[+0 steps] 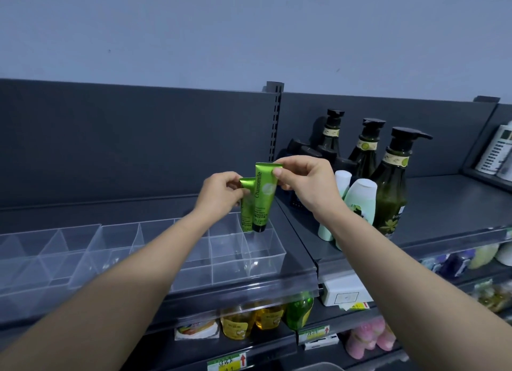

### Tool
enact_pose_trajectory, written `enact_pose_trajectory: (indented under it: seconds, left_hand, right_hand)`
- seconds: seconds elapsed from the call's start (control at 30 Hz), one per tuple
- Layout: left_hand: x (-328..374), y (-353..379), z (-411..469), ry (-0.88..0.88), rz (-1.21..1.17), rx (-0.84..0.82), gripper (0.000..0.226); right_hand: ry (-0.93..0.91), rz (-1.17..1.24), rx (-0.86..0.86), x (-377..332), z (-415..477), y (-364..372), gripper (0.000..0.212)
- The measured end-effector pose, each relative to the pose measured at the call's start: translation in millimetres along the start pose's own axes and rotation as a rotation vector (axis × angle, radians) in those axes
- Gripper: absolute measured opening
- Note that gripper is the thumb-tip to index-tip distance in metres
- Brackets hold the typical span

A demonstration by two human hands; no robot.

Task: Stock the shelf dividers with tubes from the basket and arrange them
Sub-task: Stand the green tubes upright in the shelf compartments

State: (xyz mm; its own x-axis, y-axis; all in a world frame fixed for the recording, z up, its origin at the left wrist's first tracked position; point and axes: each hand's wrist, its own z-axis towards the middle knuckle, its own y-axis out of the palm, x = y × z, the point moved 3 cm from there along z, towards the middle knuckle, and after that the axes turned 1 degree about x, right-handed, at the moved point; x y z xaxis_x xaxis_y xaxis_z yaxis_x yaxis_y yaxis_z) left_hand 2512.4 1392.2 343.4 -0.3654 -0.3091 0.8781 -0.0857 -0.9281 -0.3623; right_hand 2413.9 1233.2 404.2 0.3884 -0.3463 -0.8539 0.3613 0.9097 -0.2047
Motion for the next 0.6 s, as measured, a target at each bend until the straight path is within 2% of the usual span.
enact_pose_trajectory:
  seconds: [0.4,0.6]
  left_hand:
    - [-1,-4,1,-0.021,-0.008,-0.006,0.008]
    - [3,-2,1,-0.014,0.023,-0.008,0.006]
  right_hand:
    - [0.003,-0.013,0.054,11,10,1,0.009]
    - [0.018,-0.066,-0.005,26,8,12,0.008]
